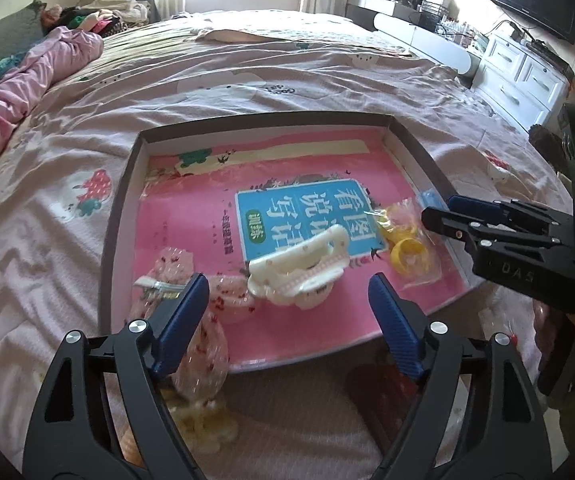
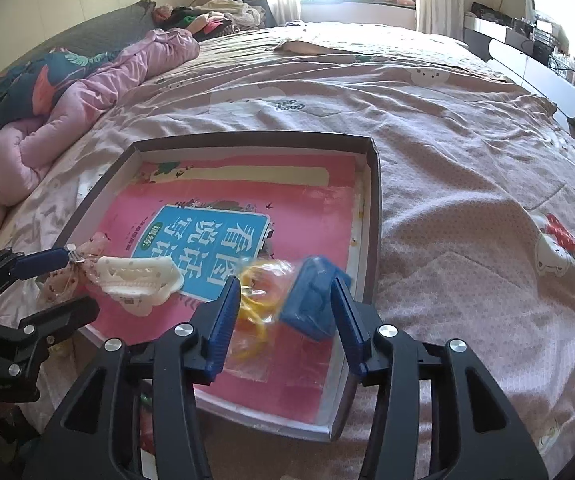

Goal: Organize jewelry
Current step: 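Carry the claw clip into the tray with the left gripper while the right gripper places the blue box there, then withdraw both grippers from the tray and hold above the bed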

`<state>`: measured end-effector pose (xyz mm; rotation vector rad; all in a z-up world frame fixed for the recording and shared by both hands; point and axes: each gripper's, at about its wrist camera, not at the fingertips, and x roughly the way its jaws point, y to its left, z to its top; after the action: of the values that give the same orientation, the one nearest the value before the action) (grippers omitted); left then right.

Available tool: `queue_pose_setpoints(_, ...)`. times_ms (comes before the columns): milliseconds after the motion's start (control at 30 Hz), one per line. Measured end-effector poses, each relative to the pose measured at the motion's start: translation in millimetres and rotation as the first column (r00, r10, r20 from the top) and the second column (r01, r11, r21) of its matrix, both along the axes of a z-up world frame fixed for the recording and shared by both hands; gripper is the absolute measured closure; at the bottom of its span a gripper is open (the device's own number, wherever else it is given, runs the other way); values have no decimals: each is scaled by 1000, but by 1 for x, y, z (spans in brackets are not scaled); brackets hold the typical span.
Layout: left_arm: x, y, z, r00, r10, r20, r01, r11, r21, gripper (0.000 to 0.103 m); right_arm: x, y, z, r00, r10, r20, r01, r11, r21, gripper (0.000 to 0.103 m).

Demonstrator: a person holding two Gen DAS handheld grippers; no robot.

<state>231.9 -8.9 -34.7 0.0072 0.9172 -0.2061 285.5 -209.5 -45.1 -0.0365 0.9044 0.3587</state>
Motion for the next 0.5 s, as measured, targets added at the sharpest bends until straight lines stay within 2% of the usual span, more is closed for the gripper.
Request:
queue_pose_setpoints(400,-25,6,18,999,21,30,-20,999,-28,22,-32,-15,20,999,-32,41,30,999,32,22)
queue_pose_setpoints(500,-30,5,23,999,26,41,-24,999,-29,16,-41,-19,26,998,-35,50,34,999,38,21)
